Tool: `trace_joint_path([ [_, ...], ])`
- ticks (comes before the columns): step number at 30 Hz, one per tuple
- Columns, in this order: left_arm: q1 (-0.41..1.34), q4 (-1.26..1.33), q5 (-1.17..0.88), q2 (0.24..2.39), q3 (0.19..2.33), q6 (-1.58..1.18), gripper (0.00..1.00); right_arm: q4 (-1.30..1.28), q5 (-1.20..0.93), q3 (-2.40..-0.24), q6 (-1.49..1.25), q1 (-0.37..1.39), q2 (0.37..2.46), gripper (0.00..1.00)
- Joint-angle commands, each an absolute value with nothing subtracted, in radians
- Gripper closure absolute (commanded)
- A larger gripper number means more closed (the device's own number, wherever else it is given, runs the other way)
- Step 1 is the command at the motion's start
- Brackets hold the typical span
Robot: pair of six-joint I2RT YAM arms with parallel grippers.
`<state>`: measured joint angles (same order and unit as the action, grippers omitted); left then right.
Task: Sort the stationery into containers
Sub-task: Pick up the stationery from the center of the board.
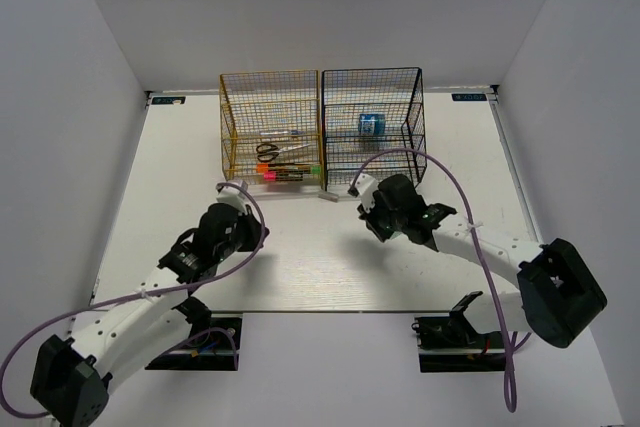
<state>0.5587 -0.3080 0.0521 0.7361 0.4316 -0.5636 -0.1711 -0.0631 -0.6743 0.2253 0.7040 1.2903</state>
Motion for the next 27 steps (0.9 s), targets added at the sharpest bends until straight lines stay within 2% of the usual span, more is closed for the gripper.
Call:
trace_joint_path([
  [1, 0.62, -0.179, 0.161, 0.784, 0.409, -0.627, 0.99, 0.084, -0.092, -0.69, 0.189, 0.699, 1.284, 1.0],
  [3, 0.633, -0.224, 0.163, 0.825, 0.461, -0.589, 0.95, 0.145, -0.118, -0.681, 0.222, 0.698, 1.293, 0.98],
  [4, 0.634, -0.265, 0.163, 0.831, 0.474, -0.581, 0.93, 0.167, -0.124, -0.658, 0.228, 0.698, 1.301, 0.86],
  [8, 0.634, -0.367, 0.187, 0.763, 0.518, -0.514, 0.8, 0.27, -0.132, -0.641, 0.236, 0.698, 1.354, 0.69],
  [9, 0.632, -0.382, 0.204, 0.749, 0.52, -0.5, 0.74, 0.284, -0.13, -0.653, 0.236, 0.698, 1.385, 0.68],
  [12, 0.635, -0.451, 0.248, 0.665, 0.514, -0.476, 0.72, 0.298, -0.132, -0.684, 0.207, 0.703, 1.459, 0.66],
  [15, 0.634, -0.515, 0.281, 0.603, 0.499, -0.463, 0.69, 0.357, -0.118, -0.692, 0.17, 0.71, 1.508, 0.6],
  [16, 0.635, -0.535, 0.296, 0.582, 0.496, -0.462, 0.69, 0.38, -0.115, -0.692, 0.164, 0.715, 1.534, 0.55],
  [20, 0.634, -0.58, 0.316, 0.535, 0.499, -0.451, 0.68, 0.448, -0.087, -0.677, 0.164, 0.721, 1.575, 0.54],
  [27, 0.634, -0.615, 0.331, 0.517, 0.502, -0.439, 0.66, 0.725, -0.074, -0.566, 0.262, 0.726, 1.632, 0.52],
])
